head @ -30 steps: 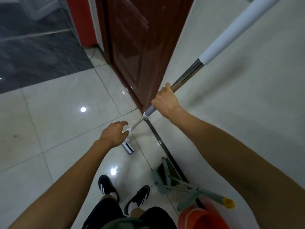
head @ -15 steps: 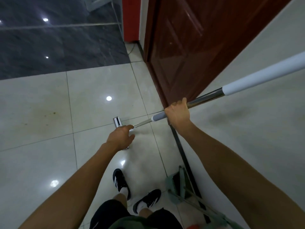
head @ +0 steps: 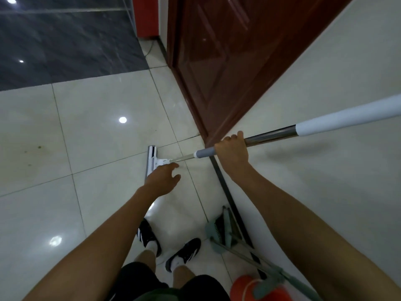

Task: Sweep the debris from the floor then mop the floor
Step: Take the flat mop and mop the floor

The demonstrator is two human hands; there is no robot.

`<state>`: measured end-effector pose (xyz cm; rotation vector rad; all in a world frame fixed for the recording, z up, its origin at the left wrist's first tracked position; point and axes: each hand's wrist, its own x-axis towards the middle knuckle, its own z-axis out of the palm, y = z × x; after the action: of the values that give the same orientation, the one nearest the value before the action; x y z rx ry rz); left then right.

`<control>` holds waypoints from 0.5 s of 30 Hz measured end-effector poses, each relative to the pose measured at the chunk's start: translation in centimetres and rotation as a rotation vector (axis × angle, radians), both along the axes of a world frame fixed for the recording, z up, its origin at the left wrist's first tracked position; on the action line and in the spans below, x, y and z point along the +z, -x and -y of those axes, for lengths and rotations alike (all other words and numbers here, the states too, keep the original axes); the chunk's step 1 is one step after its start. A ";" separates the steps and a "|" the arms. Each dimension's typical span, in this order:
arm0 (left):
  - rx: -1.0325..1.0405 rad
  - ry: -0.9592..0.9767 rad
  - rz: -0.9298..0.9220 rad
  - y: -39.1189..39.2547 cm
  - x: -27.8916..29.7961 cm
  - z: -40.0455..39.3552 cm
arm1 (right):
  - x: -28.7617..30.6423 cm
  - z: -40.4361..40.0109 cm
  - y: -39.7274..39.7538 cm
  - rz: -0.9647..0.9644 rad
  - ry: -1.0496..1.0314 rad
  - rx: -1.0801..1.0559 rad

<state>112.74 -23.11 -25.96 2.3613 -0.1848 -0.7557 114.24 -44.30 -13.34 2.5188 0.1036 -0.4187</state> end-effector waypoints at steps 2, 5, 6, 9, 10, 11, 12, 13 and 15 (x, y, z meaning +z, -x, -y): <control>-0.016 0.004 -0.014 0.3 -0.4 1.1 | -0.7 1.0 1.1 -0.041 0.044 -0.048; -0.043 0.010 -0.032 1.3 -1.1 2.6 | -2.3 2.9 2.4 -0.069 -0.032 -0.101; -0.055 0.011 -0.035 1.7 -1.3 3.1 | -2.6 3.5 2.9 -0.060 -0.053 -0.110; -0.076 0.007 -0.079 3.0 -2.0 4.8 | -3.0 4.9 4.5 -0.084 -0.068 -0.151; -0.078 0.005 -0.102 3.5 -2.3 5.4 | -3.2 5.3 5.0 -0.099 -0.077 -0.159; -0.073 0.007 -0.123 3.9 -2.6 5.9 | -3.3 5.8 5.5 -0.116 -0.095 -0.171; -0.059 0.016 -0.145 4.4 -2.9 6.5 | -3.6 6.5 6.0 -0.128 -0.113 -0.176; -0.035 0.030 -0.166 4.8 -3.1 7.0 | -3.8 7.1 6.6 -0.136 -0.136 -0.184; 0.019 0.061 -0.205 5.7 -3.7 8.2 | -4.4 8.4 8.1 -0.155 -0.189 -0.214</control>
<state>107.00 -31.29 -29.64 2.2084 -0.0959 -0.9633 106.19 -52.72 -17.78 2.6905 -0.0708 -0.7209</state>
